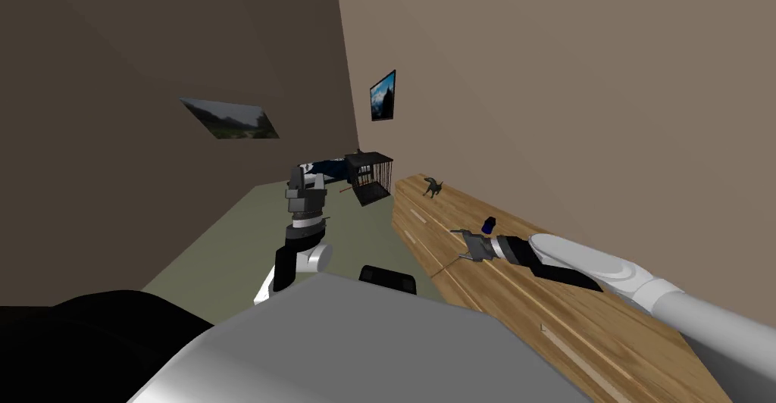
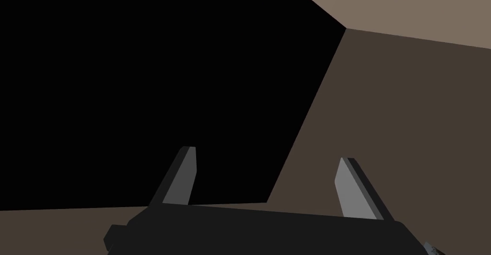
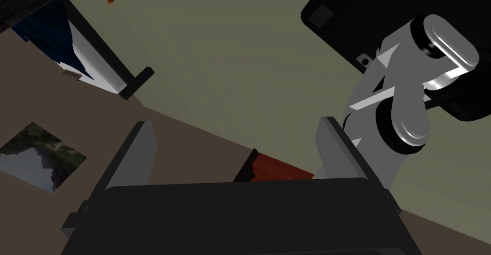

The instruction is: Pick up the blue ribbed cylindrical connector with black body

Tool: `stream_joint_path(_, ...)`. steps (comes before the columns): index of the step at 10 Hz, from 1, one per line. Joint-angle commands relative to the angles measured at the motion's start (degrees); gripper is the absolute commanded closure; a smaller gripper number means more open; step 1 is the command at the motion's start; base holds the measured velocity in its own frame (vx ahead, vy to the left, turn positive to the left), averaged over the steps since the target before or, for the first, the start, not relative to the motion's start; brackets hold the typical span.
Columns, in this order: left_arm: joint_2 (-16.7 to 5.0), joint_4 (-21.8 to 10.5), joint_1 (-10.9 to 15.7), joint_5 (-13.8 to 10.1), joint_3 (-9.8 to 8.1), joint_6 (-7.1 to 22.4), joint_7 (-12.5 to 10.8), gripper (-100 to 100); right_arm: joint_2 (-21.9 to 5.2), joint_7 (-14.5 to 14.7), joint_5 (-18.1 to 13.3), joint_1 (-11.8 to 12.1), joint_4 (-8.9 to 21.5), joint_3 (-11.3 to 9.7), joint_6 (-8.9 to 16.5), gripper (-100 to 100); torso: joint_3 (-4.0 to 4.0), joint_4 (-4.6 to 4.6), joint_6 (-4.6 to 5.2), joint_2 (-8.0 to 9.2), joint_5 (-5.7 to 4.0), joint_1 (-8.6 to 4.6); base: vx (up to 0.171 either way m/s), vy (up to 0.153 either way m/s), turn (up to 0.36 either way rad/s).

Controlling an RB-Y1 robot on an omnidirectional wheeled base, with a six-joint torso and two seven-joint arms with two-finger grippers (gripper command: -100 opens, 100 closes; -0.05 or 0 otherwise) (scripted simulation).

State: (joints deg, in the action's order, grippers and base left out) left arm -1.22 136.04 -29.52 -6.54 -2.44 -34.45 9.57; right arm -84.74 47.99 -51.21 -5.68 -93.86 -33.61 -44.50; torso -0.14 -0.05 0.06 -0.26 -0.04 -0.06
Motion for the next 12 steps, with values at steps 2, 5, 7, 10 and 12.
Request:
stream_joint_path(2, 0.0, 0.0, 0.0, 0.0, 0.0, 0.0, 0.0, 0, -3.01, 1.22, -3.05, -2.11, 3.07, -2.83, -1.09, -100, -0.03, -0.01, -0.03, -0.05, 0.01, 0.0, 0.059, -0.017, 0.131)
stream_joint_path(5, 0.0, 0.0, 0.0, 0.0, 0.0, 0.0, 0.0, 0, -7.99, 3.84, -6.48, -3.53, 7.13, -6.56, -2.67, -100, -0.01, 0.0, 0.01, -0.02, 0.0, -0.01, 0.061, -0.022, 0.138)
stream_joint_path(7, 0.0, 0.0, 0.0, 0.0, 0.0, 0.0, 0.0, 0, -10.1, 5.02, -7.99, -3.96, 9.03, -8.46, -3.36, -100, -0.11, -0.04, -0.01, -0.2, -0.01, -0.07, 0.104, -0.045, 0.152)
stream_joint_path(10, 0.0, 0.0, -0.01, 0.0, -0.01, 0.0, 0.0, 0, -13.16, 7.1, -10.61, -4.27, 12.47, -12.25, -4.54, -100, -0.08, -0.03, 0.01, -0.12, -0.05, -0.12, 0.084, -0.049, 0.121)
stream_joint_path(12, -0.01, 0.0, -0.01, 0.0, -0.01, 0.0, 0.0, 0, -14.23, 7.99, -11.69, -4.24, 13.98, -14.02, -5.02, -100, -0.16, -0.06, -0.02, -0.27, -0.05, -0.26, 0.117, -0.1, 0.135)
